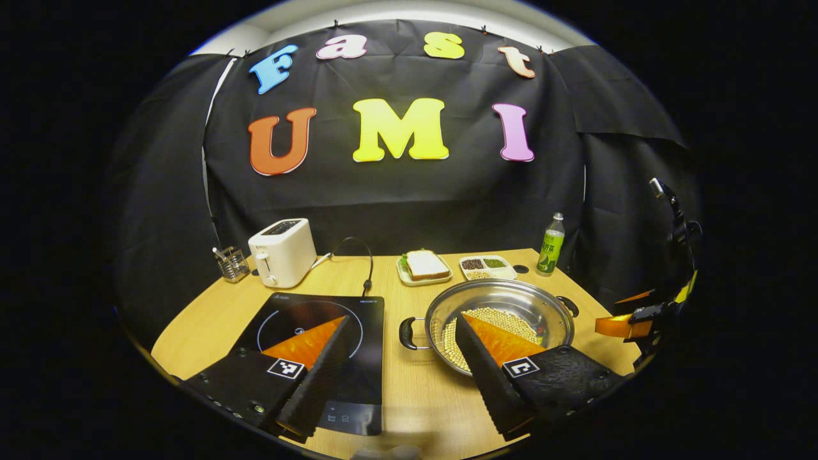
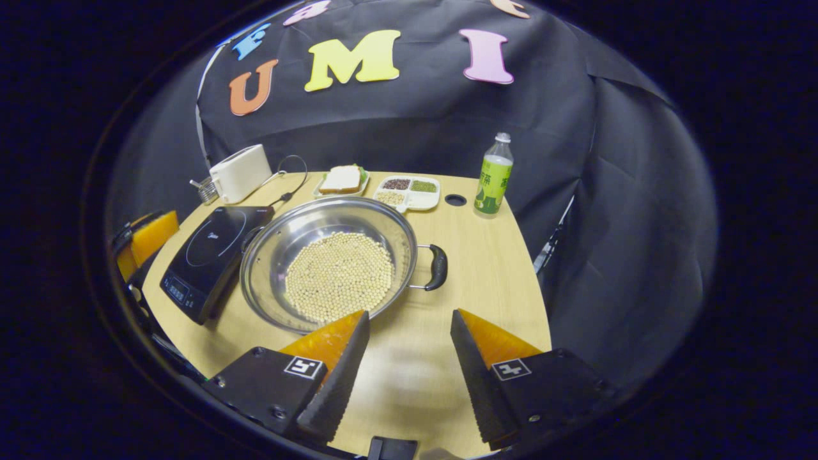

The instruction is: First push the handle of the pot to place it horizontally, then grasp the pot with both hands and set it on the induction cooktop.

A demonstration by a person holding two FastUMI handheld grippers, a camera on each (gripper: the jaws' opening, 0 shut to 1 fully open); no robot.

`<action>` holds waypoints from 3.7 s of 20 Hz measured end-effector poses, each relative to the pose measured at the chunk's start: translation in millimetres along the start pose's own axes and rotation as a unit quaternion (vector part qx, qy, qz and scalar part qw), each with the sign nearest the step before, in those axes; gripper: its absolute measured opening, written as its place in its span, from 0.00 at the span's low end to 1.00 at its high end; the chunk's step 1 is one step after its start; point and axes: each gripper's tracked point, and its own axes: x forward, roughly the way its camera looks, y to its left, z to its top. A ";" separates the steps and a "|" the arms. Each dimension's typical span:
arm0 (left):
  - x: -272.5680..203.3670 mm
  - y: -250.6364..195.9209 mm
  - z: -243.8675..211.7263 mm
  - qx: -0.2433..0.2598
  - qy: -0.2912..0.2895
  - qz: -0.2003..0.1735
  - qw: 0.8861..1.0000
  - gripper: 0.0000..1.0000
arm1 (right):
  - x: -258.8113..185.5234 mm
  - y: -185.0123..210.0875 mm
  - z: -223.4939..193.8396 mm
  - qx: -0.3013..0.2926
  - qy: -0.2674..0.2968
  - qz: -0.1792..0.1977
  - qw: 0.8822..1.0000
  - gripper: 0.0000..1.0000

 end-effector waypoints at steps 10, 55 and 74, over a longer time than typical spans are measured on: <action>90.9 -10.7 -48.5 -0.004 0.080 0.003 0.997 0.96 | 75.5 -8.9 22.0 -0.002 0.037 0.009 0.999 0.81; 54.1 101.1 -32.9 -0.010 0.127 0.052 0.991 0.64 | 40.5 109.6 61.0 0.007 0.059 0.044 0.997 0.56; 49.8 260.8 -37.9 0.007 0.140 0.087 0.986 0.64 | 62.7 279.3 61.5 0.008 0.078 0.060 0.995 0.56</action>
